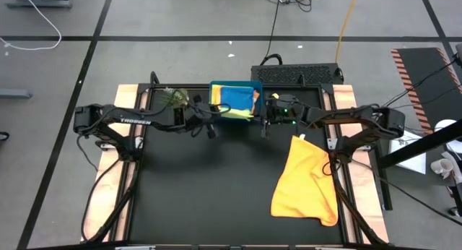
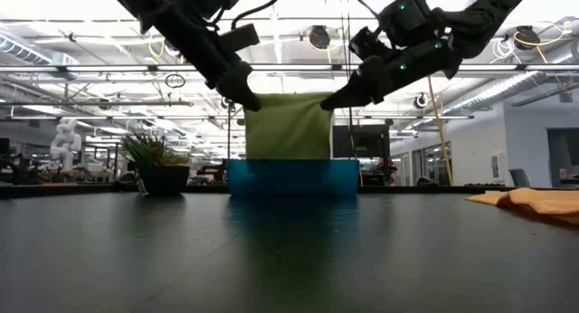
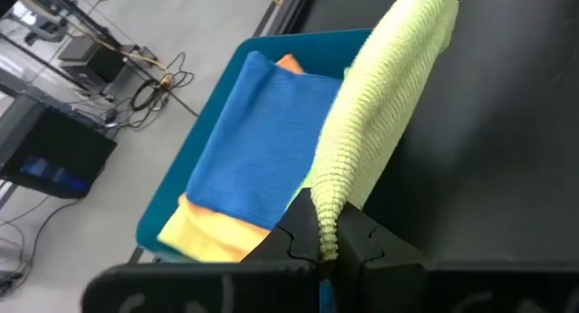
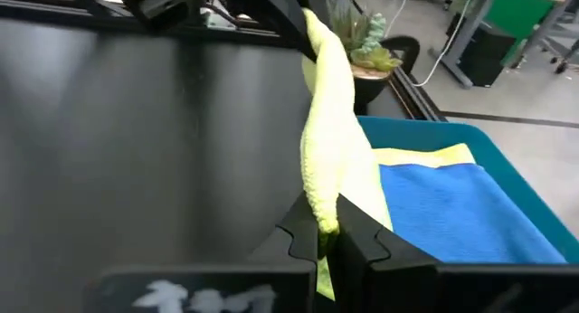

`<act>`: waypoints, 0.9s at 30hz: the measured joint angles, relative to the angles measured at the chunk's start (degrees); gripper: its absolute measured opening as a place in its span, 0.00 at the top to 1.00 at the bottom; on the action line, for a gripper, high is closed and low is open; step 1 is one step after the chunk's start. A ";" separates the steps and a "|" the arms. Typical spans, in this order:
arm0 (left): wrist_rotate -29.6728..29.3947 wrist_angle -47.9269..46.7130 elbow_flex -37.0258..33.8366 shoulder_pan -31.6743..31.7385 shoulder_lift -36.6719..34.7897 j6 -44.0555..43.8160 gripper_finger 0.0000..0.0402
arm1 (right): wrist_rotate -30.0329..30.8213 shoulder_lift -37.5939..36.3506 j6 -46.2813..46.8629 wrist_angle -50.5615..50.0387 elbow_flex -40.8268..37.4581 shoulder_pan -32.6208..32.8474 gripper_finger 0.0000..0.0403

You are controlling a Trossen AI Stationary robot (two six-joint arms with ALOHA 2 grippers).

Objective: Fold microfiber towels
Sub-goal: Put the folded green microfiber cloth into the blue bin

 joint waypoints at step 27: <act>20.65 7.39 0.28 18.83 5.60 2.35 0.99 | 6.98 7.77 -1.57 4.00 0.24 -11.09 1.00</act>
